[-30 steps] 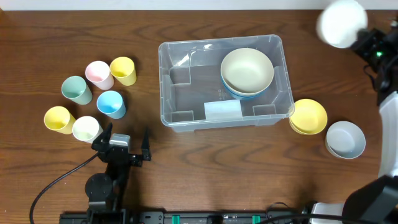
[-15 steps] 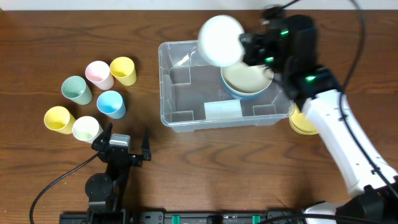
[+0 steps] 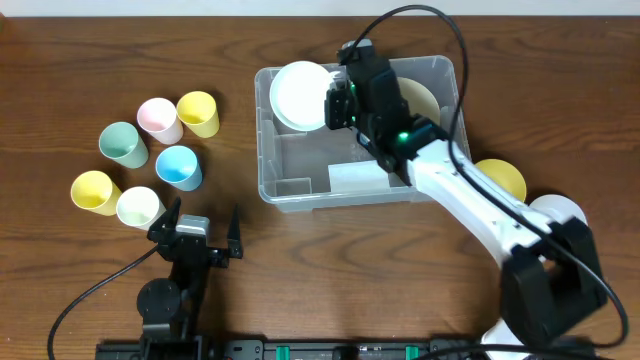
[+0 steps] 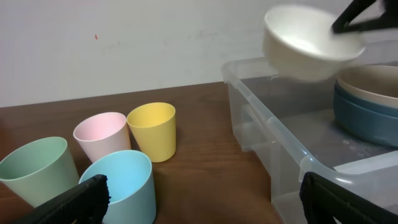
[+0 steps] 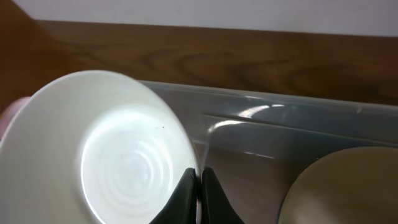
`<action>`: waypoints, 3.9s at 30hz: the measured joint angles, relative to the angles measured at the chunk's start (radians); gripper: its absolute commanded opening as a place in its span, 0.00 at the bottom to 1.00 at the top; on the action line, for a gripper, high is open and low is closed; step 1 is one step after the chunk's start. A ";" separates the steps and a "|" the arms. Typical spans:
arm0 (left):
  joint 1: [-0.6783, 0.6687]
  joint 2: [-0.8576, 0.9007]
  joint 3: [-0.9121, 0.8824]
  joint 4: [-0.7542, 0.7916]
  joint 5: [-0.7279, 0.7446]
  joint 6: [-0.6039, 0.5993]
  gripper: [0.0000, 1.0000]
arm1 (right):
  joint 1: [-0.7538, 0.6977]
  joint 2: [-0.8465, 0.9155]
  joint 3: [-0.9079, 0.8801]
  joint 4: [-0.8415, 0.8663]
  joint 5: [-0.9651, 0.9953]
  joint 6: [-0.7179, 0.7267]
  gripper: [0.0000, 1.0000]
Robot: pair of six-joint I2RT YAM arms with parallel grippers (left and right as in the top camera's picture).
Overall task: Pack container
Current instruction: 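Lift the white bowl and carry it left into the bin, then set the white bowl down in the bin's left side and release, then move the right gripper to the yellow bowl rim and grasp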
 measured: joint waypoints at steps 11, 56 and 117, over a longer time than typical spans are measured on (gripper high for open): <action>0.000 0.000 0.000 0.000 0.000 0.000 0.98 | 0.000 0.118 0.000 0.038 0.043 -0.016 0.01; 0.000 0.000 0.000 0.000 0.000 0.000 0.98 | -0.001 0.224 0.000 0.124 0.150 -0.114 0.40; 0.000 0.000 0.000 0.000 0.000 0.000 0.98 | -0.745 -0.475 -0.534 -0.448 0.081 0.154 0.72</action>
